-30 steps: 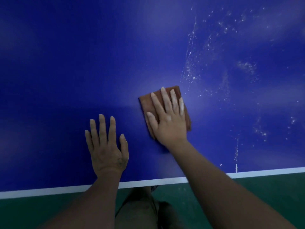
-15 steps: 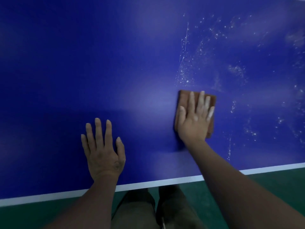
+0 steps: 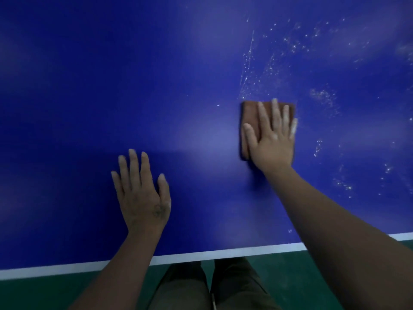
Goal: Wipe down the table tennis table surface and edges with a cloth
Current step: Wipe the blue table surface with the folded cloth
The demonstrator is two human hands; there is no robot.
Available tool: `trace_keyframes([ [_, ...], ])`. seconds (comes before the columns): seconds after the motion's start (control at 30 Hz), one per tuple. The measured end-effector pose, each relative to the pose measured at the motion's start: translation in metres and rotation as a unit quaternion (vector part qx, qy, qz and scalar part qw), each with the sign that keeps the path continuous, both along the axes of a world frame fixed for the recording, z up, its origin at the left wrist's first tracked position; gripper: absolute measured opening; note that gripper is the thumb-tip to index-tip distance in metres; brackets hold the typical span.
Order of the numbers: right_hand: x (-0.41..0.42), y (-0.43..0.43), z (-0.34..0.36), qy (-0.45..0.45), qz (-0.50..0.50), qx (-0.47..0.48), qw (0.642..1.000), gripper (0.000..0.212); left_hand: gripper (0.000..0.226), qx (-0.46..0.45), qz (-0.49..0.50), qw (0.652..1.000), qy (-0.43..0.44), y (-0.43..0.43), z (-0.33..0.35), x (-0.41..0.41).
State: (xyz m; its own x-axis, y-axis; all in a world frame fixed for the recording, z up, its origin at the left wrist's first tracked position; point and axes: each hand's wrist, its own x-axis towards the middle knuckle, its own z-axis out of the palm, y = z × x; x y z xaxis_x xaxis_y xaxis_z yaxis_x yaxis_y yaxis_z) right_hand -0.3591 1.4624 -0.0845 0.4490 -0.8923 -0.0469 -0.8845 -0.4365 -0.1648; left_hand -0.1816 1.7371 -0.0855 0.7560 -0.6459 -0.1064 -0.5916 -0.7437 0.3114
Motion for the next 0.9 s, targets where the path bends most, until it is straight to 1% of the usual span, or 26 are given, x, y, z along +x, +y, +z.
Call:
trace_keyframes([
  [0.1,-0.031,-0.009,0.0,0.022,-0.055,0.008,0.998,0.07,0.064,-0.062,-0.026,0.998,0.018,-0.059,0.006,0.008],
  [0.2,-0.02,0.009,0.0,0.013,-0.071,-0.008,0.997,0.069,0.061,-0.105,-0.033,0.994,0.025,-0.123,0.013,0.019],
  [0.27,0.005,0.029,0.001,-0.008,-0.029,-0.026,0.999,0.065,0.059,-0.128,-0.008,0.991,0.045,-0.159,0.016,0.024],
  [0.33,0.036,0.047,-0.001,-0.032,0.035,-0.026,0.999,0.063,0.057,-0.162,0.054,0.982,0.076,-0.188,0.019,0.028],
  [0.4,0.065,0.059,-0.002,-0.07,0.08,-0.016,0.994,0.061,0.056,-0.197,0.118,0.969,0.087,-0.205,0.019,0.033],
  [0.47,0.087,0.055,-0.003,-0.105,0.109,-0.004,0.988,0.061,0.056,-0.207,0.137,0.965,0.088,-0.212,0.017,0.037],
  [0.53,0.094,0.033,-0.006,-0.124,0.126,-0.007,0.984,0.061,0.058,-0.188,0.118,0.972,0.076,-0.212,0.012,0.041],
  [0.57,0.092,0.017,-0.006,-0.127,0.124,-0.012,0.984,0.061,0.058,-0.165,0.1,0.979,0.062,-0.211,0.008,0.042],
  [0.63,0.077,-0.015,-0.007,-0.121,0.092,-0.028,0.988,0.06,0.062,-0.096,0.061,0.993,0.026,-0.211,0.001,0.041],
  [0.73,0.033,-0.061,-0.007,-0.062,0.015,-0.035,0.997,0.063,0.069,0.002,0.026,0.999,-0.038,-0.215,-0.007,0.035],
  [0.8,0.002,-0.084,-0.005,-0.033,-0.024,-0.036,0.999,0.064,0.073,0.029,0.022,0.997,-0.064,-0.216,-0.01,0.034],
  [0.9,-0.027,-0.092,-0.004,-0.014,-0.05,-0.037,0.998,0.065,0.074,0.038,0.03,0.996,-0.073,-0.216,-0.01,0.033],
])
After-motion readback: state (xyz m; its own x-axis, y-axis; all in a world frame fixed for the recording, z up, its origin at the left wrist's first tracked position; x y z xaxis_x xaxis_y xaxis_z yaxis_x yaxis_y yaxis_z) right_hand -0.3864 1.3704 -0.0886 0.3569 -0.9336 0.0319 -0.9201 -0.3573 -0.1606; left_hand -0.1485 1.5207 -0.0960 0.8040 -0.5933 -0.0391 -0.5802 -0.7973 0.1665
